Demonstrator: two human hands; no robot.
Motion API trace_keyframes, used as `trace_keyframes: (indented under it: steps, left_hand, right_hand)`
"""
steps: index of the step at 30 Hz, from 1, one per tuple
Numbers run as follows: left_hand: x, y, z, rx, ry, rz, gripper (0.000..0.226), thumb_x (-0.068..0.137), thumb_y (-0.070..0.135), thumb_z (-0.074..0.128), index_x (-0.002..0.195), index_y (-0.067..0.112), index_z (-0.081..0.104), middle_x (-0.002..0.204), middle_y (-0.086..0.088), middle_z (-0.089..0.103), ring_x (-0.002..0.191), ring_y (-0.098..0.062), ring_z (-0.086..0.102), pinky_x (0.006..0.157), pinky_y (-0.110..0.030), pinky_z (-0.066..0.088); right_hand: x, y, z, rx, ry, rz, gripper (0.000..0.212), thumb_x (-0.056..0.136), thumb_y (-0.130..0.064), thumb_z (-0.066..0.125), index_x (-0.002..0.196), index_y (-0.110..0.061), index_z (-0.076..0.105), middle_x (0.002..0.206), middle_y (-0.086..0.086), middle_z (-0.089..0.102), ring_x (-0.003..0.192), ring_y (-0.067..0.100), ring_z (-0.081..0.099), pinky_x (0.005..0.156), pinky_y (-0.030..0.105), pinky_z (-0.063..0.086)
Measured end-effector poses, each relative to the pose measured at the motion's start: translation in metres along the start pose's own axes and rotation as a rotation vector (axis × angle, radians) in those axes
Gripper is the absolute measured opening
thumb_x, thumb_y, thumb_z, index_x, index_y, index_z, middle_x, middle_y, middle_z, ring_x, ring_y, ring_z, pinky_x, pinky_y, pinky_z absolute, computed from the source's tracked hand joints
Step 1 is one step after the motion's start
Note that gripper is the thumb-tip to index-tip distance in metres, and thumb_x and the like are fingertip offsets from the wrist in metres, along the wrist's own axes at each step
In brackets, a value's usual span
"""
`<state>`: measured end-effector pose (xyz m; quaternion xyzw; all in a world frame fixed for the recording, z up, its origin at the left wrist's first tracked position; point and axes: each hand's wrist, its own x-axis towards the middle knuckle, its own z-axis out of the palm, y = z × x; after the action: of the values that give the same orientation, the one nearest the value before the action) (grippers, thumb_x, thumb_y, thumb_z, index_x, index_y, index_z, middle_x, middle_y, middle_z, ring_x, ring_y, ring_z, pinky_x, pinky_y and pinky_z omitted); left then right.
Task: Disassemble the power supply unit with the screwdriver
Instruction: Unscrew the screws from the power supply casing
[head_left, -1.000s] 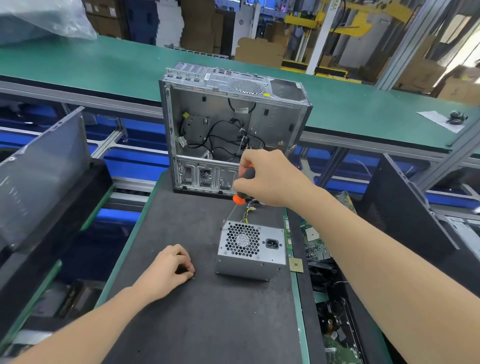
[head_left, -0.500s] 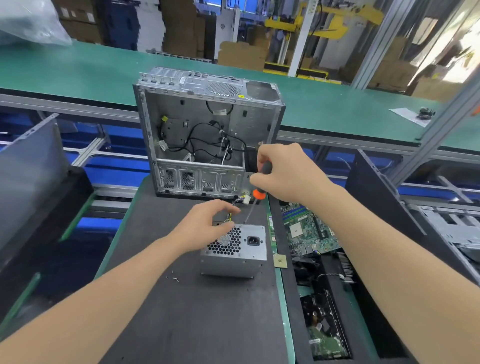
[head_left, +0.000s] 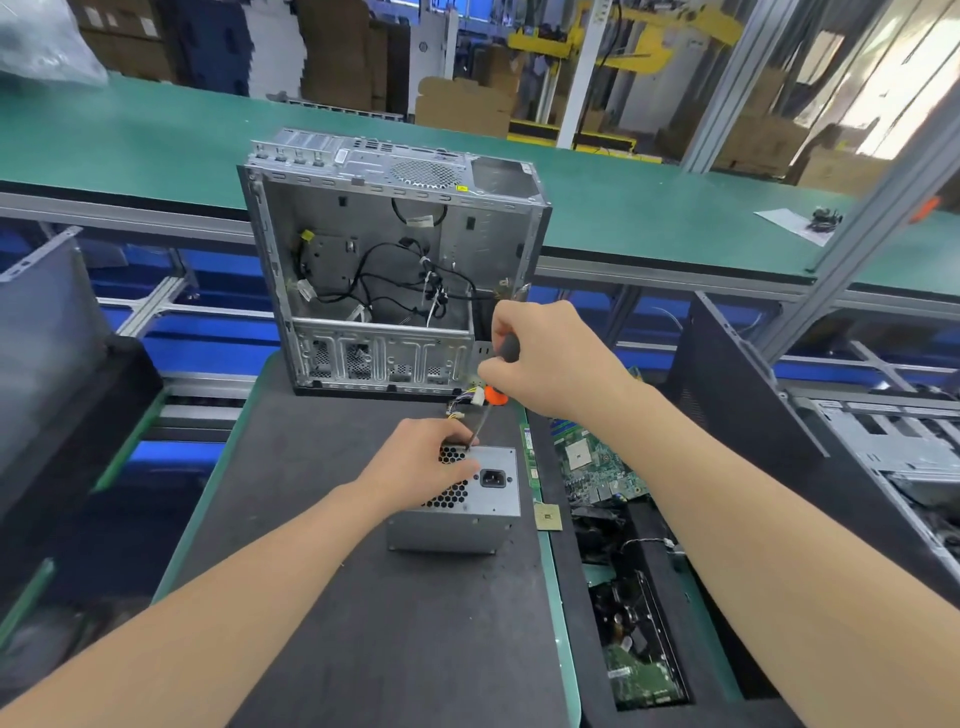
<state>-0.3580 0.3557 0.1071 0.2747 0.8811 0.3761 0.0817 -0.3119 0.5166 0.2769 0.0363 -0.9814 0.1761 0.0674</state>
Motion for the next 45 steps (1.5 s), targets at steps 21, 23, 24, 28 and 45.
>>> trace_keyframes:
  steps: [21,23,24,28,45]
  left_hand:
    - [0.002,-0.005,0.006,0.038,0.086,0.028,0.009,0.097,0.033,0.071,0.095,0.027,0.066,0.086,0.016,0.074,0.08,-0.005,0.068,0.078,-0.031,0.055]
    - [0.003,-0.006,0.008,0.041,0.102,0.035,0.01,0.097,0.034,0.072,0.095,0.025,0.067,0.086,0.016,0.073,0.079,-0.006,0.067,0.077,-0.032,0.055]
    - [0.004,-0.007,0.009,0.033,0.103,0.033,0.011,0.097,0.033,0.072,0.095,0.024,0.066,0.086,0.016,0.073,0.079,-0.007,0.068,0.078,-0.033,0.055]
    - [0.008,-0.01,0.01,-0.01,0.077,0.003,0.013,0.097,0.033,0.072,0.092,0.024,0.064,0.089,0.012,0.076,0.082,-0.012,0.07,0.082,-0.036,0.056]
    - [0.012,-0.007,0.012,-0.115,0.049,-0.031,0.016,0.097,0.021,0.069,0.085,0.029,0.075,0.079,0.025,0.07,0.057,-0.01,0.049,0.061,-0.023,0.041]
  right_hand:
    - [0.034,-0.022,-0.003,-0.367,-0.061,0.086,0.044,0.097,-0.051,0.054,0.076,-0.014,0.043,0.076,0.002,0.04,0.064,0.026,0.054,0.054,0.031,0.042]
    - [0.037,-0.024,0.006,-0.379,-0.05,0.125,0.04,0.098,-0.039,0.058,0.073,-0.015,0.038,0.074,0.003,0.037,0.069,0.03,0.052,0.054,0.032,0.039]
    - [0.039,-0.026,0.012,-0.378,-0.037,0.108,0.04,0.096,-0.03,0.06,0.07,-0.015,0.034,0.072,0.003,0.037,0.07,0.031,0.051,0.053,0.032,0.037]
    - [0.046,-0.031,0.02,-0.396,-0.054,-0.096,0.037,0.086,-0.012,0.062,0.065,-0.013,0.032,0.065,0.004,0.036,0.056,0.024,0.042,0.048,0.028,0.031]
    - [0.048,-0.021,0.013,-0.298,-0.007,-0.061,0.025,0.086,-0.025,0.062,0.071,-0.015,0.045,0.07,-0.001,0.042,0.062,0.023,0.048,0.048,0.025,0.028]
